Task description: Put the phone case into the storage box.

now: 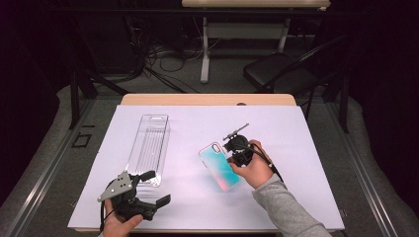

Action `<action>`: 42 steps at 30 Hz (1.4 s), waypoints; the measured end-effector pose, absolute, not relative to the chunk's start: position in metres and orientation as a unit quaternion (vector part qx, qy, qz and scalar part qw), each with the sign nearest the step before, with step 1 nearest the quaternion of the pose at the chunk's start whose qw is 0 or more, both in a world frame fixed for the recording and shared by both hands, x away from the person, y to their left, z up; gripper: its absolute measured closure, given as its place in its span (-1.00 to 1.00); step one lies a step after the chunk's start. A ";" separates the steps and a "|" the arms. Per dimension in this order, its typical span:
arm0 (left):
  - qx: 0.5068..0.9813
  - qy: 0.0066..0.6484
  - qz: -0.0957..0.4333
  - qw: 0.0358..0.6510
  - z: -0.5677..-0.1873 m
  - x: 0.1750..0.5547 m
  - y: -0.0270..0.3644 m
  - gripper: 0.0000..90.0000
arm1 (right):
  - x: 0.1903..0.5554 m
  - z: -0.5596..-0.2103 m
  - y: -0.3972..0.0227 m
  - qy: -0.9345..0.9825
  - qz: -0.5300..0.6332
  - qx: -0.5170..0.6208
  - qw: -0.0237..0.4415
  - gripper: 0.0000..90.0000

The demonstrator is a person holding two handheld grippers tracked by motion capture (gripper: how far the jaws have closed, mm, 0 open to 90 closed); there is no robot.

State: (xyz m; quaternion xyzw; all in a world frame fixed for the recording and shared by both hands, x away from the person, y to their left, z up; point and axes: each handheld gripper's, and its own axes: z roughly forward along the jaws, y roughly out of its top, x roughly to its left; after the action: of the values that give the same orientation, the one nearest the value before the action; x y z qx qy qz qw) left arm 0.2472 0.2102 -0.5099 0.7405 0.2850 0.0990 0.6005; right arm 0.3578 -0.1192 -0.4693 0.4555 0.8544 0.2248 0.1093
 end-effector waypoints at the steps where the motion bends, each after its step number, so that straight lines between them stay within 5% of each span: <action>1: 0.742 0.286 0.100 0.599 -0.509 0.247 0.209 -0.98 | 0.357 -0.469 -0.119 0.855 0.222 0.456 0.109 0.96; 20: 0.745 0.296 0.106 0.588 -0.495 0.264 0.190 -0.67 | 0.349 -0.474 -0.122 0.840 0.254 0.460 0.138 0.95; 42: 0.743 0.320 0.091 0.580 -0.479 0.301 0.157 -0.56 | 0.348 -0.464 -0.130 0.815 0.304 0.471 0.148 0.95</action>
State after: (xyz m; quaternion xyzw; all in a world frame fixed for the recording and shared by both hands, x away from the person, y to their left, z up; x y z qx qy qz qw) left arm 0.3011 0.1572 -0.4792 0.7431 0.3202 0.0914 0.5805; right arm 0.3483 -0.1298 -0.4638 0.4706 0.8151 0.3038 0.1478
